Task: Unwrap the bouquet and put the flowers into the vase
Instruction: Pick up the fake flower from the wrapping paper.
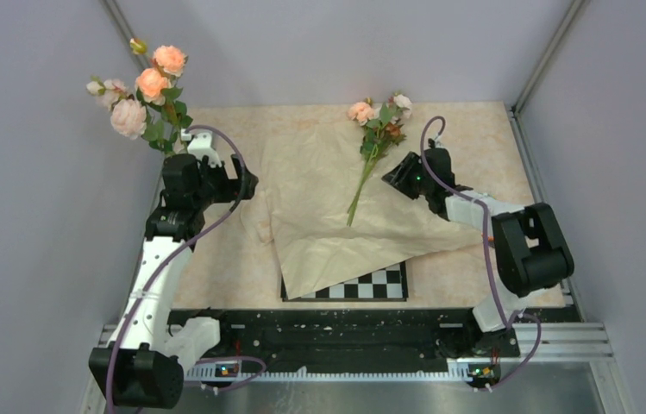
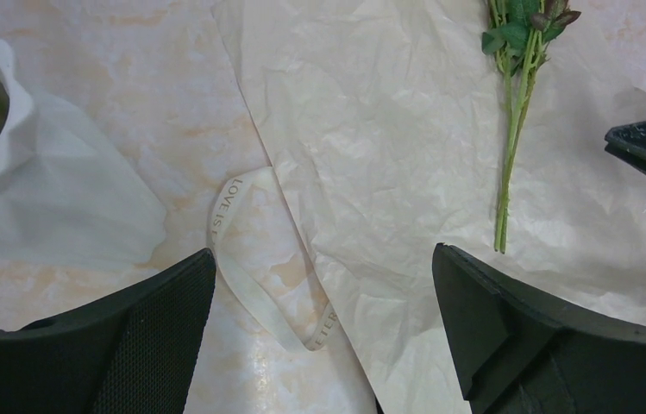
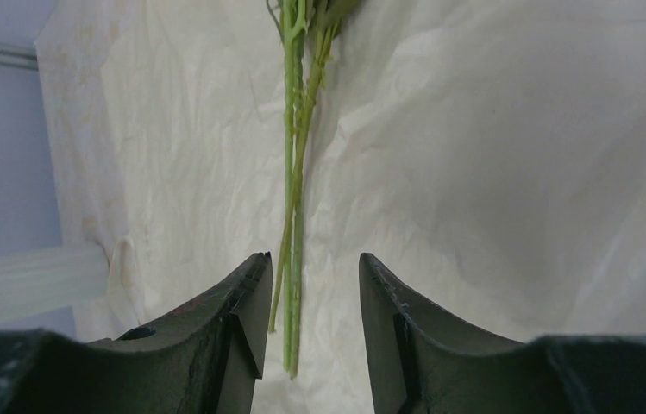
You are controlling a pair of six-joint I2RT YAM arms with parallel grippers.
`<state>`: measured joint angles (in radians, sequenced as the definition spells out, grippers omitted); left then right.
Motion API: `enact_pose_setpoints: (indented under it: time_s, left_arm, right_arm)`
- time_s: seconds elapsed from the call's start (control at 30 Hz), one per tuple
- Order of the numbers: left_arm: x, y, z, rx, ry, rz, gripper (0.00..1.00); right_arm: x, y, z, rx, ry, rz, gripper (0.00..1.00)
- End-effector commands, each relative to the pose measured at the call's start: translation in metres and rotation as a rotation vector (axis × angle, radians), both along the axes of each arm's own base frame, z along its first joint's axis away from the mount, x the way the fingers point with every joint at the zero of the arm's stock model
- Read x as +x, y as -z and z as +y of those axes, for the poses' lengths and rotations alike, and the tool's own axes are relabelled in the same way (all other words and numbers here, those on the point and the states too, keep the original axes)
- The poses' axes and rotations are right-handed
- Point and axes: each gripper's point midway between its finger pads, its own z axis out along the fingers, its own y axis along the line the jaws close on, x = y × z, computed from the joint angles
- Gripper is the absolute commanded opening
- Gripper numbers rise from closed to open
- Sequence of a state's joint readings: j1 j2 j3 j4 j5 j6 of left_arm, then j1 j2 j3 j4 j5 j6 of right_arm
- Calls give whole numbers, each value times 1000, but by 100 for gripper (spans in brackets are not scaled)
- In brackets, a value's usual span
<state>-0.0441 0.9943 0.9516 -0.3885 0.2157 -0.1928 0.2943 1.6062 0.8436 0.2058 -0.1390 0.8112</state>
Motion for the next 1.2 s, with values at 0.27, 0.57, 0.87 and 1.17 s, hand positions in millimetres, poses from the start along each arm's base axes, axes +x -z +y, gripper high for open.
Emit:
enact_pose_setpoints:
  time_s: [0.27,0.57,0.87,1.17]
  left_arm:
    - [5,-7,6,55,-5,-51,99]
    - [4,-7,7,62,-7,-55,99]
    - [2,-8,6,61,-4,-63,99]
    - [1,-9,5,58,-2,-67,99]
  right_arm:
    - [85,7,29,64,76,-68,38]
    - [105,19,35,63,107,-51,37]
    - [111,30,37,44,105,-33,34]
    - [112,38,44,36,95,-21,33]
